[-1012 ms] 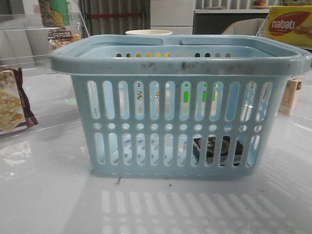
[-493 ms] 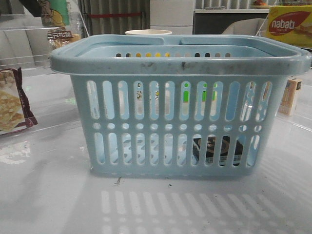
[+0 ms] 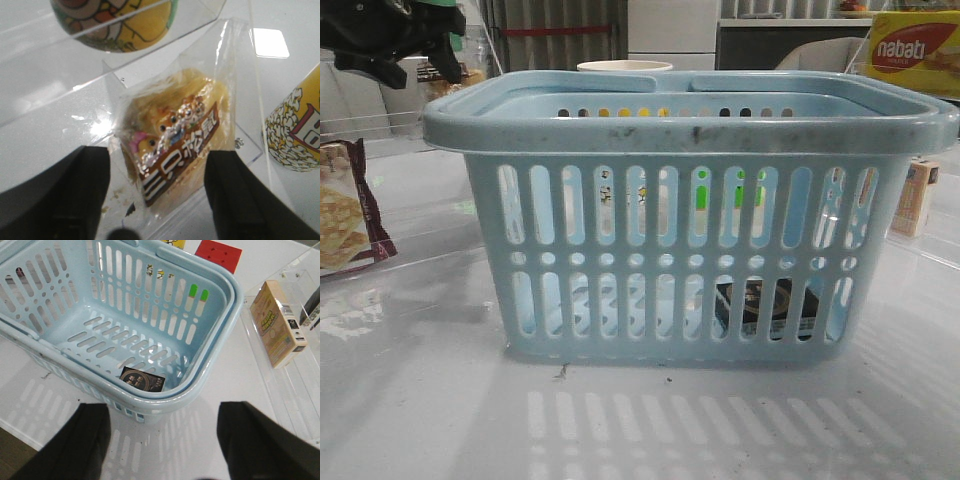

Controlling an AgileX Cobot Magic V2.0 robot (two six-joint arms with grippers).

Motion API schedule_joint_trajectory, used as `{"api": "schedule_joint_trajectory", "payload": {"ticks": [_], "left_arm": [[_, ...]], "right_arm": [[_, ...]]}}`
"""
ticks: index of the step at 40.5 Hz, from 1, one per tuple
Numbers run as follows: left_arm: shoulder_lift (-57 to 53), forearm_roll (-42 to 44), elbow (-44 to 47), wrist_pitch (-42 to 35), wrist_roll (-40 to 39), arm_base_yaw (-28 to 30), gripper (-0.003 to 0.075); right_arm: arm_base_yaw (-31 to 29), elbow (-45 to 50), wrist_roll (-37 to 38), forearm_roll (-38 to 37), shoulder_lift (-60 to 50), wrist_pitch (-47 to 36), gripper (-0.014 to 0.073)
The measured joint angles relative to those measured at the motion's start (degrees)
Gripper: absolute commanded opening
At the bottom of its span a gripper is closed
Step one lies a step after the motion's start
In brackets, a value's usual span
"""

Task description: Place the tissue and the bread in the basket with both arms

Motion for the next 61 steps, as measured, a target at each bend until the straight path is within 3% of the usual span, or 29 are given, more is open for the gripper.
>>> {"api": "schedule_joint_trajectory", "payload": {"ticks": [8, 15, 25, 37, 50, 61], "left_arm": [[0.54, -0.13, -0.23, -1.21, 0.0, -0.05, 0.0186], [0.54, -0.22, -2.21, 2.1, 0.0, -0.05, 0.0088], [-2.27, -0.34, -6.82, 13.08, 0.0, -0.05, 0.0091], [-15.01, -1.54, -7.9, 21.29, 2.72, -1.73, 0.0091], [-25.16, -3.02, -6.23, 24.59, 11.16, -16.34, 0.0091], [-25.86, -3.33, 4.08, 21.81, 13.4, -27.4, 0.0091]], "right_arm": [[0.0, 0.0, 0.0, 0.0, 0.0, 0.0, 0.0559], [0.0, 0.0, 0.0, 0.0, 0.0, 0.0, 0.0559], [0.0, 0.0, 0.0, 0.0, 0.0, 0.0, 0.0559], [0.0, 0.0, 0.0, 0.0, 0.0, 0.08, 0.0559], [0.0, 0.0, 0.0, 0.0, 0.0, 0.08, 0.0559], [0.0, 0.0, 0.0, 0.0, 0.0, 0.08, 0.0559]]}}
